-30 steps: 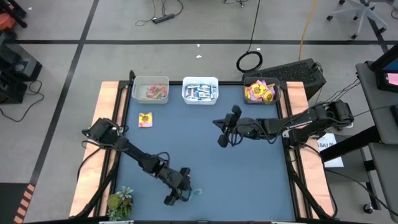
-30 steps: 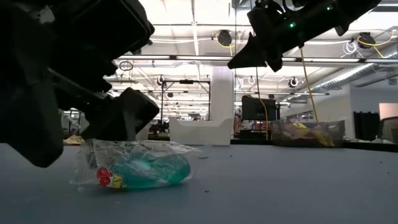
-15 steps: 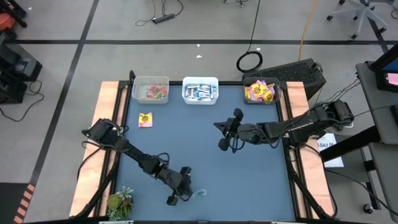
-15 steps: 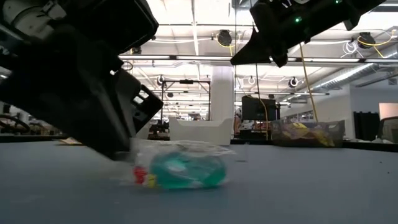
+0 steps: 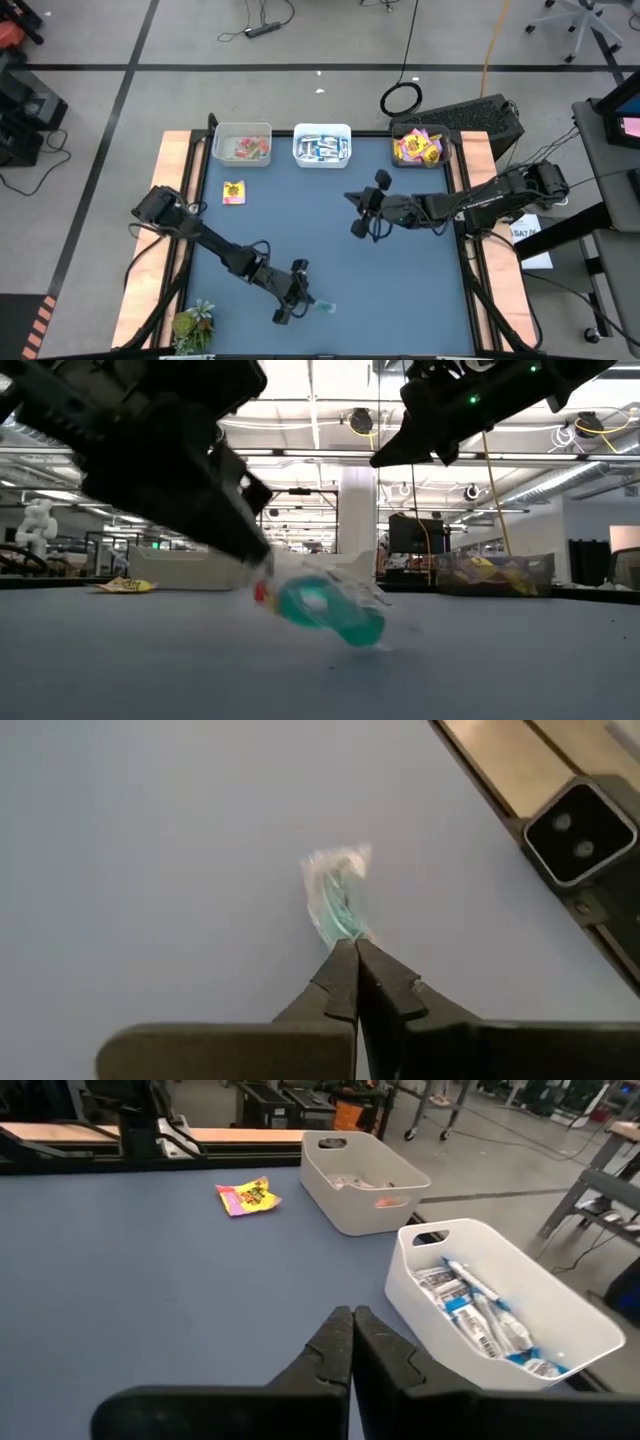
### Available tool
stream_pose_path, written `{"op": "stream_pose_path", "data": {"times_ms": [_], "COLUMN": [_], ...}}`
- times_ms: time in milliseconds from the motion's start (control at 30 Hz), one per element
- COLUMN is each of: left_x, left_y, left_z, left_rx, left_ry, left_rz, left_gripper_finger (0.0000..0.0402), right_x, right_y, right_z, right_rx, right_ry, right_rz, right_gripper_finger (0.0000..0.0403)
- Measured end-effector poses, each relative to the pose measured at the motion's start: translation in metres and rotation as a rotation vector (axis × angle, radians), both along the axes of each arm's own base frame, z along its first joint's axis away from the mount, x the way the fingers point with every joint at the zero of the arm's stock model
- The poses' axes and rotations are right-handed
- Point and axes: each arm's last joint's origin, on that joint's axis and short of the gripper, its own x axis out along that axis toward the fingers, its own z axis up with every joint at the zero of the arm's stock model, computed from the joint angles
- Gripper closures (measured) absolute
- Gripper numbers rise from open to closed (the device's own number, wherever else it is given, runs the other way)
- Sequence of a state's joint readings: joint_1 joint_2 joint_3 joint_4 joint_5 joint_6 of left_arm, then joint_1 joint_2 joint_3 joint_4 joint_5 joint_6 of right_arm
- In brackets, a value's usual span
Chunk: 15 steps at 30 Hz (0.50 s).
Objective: Sort candy
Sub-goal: Put the blue gummy into the gray bin
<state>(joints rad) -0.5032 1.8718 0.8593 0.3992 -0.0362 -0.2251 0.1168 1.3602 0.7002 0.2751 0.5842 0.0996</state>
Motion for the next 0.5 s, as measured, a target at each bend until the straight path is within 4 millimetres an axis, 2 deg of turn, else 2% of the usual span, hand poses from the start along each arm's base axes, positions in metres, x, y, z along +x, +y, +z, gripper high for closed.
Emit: {"op": "stream_pose_path", "data": {"times_ms": [267,500], "left_x": [-0.009,-0.019], "left_y": [0.019,0.032], "left_z": [0.030,0.041], "left_rx": [0.124,0.244], "left_ry": [0.012,0.051], "left_rz": [0.069,0.181], "left_gripper_finger": [0.0400,0.0401], "right_x": [0.001,0.001], "right_y": [-0.015,-0.025], "right_z": [0.001,0.001], "right_rx": [-0.066,-0.101], "right_ry": [0.028,0.051], "right_rz": [-0.019,-0.037], "right_gripper_finger": [0.0403,0.0403]}}
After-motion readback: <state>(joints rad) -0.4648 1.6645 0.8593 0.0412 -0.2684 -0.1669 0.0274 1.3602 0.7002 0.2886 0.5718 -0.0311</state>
